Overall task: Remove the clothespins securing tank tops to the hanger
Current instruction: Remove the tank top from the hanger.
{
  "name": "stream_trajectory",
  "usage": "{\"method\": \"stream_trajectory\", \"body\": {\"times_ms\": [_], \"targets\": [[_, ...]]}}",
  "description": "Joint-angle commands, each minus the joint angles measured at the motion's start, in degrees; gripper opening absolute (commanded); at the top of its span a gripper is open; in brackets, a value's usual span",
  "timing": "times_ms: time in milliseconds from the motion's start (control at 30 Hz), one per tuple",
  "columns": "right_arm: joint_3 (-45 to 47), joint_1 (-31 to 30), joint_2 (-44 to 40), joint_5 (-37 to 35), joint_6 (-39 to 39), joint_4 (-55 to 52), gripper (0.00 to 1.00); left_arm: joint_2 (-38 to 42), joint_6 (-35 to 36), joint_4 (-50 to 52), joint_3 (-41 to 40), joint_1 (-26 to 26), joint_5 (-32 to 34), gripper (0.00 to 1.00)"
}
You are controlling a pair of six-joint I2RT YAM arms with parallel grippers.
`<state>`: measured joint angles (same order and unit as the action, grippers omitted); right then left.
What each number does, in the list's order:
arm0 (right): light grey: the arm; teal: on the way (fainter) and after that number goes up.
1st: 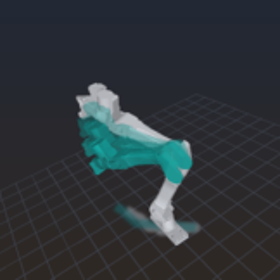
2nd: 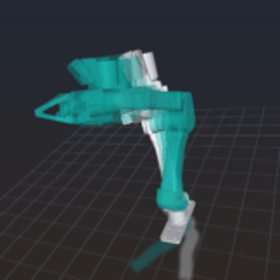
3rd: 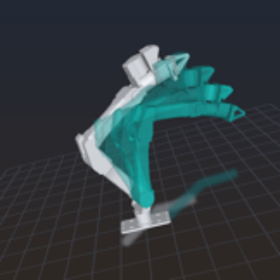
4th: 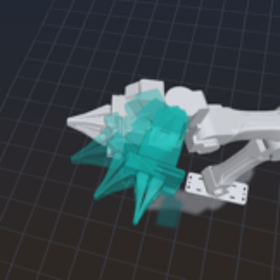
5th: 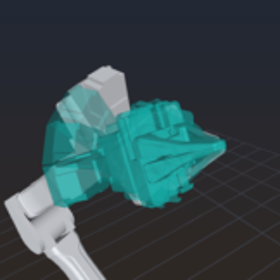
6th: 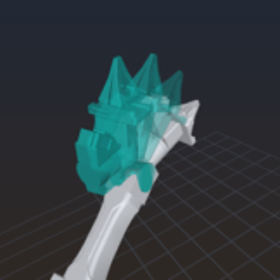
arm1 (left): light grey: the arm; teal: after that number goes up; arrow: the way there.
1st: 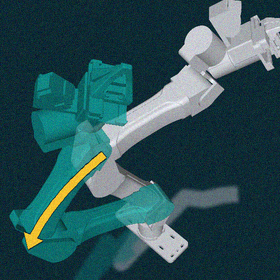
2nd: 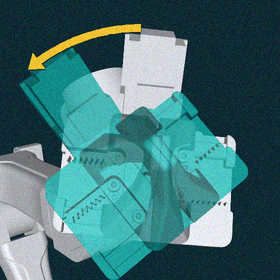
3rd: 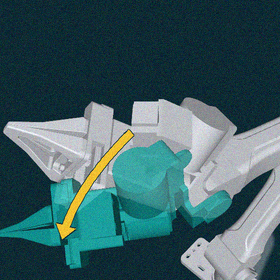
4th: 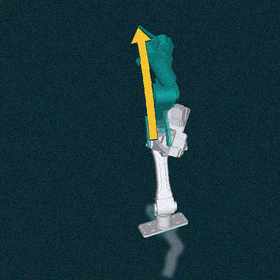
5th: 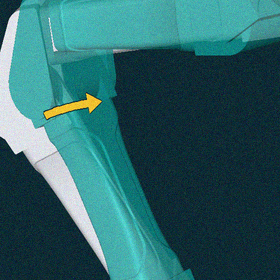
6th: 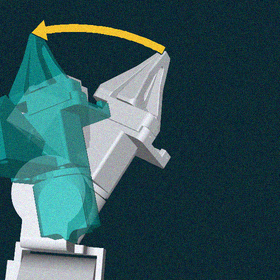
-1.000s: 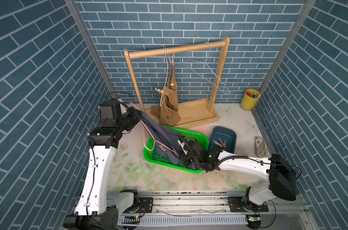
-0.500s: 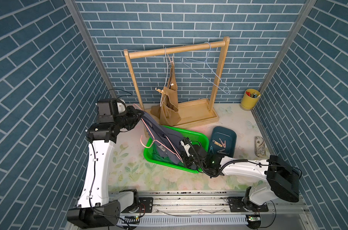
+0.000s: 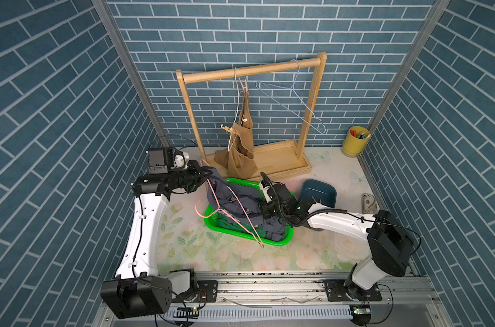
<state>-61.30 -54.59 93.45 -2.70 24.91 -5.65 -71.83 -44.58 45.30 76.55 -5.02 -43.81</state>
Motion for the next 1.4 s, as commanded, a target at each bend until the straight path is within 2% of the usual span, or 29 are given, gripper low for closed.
{"method": "stream_trajectory", "body": {"times_ms": [0, 133, 200, 300, 467, 633, 767, 1000, 1200, 1367], "targets": [[-0.3, 0.4, -1.6, 1.0, -0.3, -10.4, 0.44, -2.7, 2.9, -1.8, -2.4, -0.4, -3.7, 0.00], [3.1, -1.1, -12.6, 1.9, -0.9, -15.0, 0.53, -3.7, 2.4, -4.1, -3.8, -0.4, -3.3, 0.00], [4.5, -2.9, -17.7, 4.6, -1.2, -15.8, 0.56, -4.0, 2.2, -4.6, -3.7, -0.3, -2.5, 0.00], [4.6, -7.5, -21.1, 7.4, -1.3, -16.0, 0.58, -4.0, 1.5, -5.9, -4.4, -0.4, -1.5, 0.00], [-0.9, -14.9, -16.5, 2.7, -1.4, -17.8, 0.58, -3.6, -0.6, -9.4, -7.4, -0.3, -1.4, 0.00], [-6.9, -16.4, -6.9, 1.3, -2.9, -18.8, 0.58, -3.8, -1.7, -11.1, -9.2, -0.3, -3.4, 0.00], [-8.2, -16.5, -3.3, 1.1, -2.9, -17.5, 0.51, -3.8, -1.2, -10.5, -8.5, -0.3, -4.0, 0.00], [-3.4, -16.6, -5.8, -2.7, -0.2, -17.4, 0.21, -4.4, -1.5, -10.8, -7.3, -0.4, -4.0, 0.00], [3.5, -17.4, -11.9, -13.9, 2.1, -17.6, 0.19, -3.4, -2.9, -11.6, -8.9, -0.3, -2.2, 0.00], [6.5, -18.4, -14.3, -19.8, 1.2, -16.8, 0.31, -2.2, -3.7, -11.6, -10.4, -0.3, -1.3, 0.00]]}}
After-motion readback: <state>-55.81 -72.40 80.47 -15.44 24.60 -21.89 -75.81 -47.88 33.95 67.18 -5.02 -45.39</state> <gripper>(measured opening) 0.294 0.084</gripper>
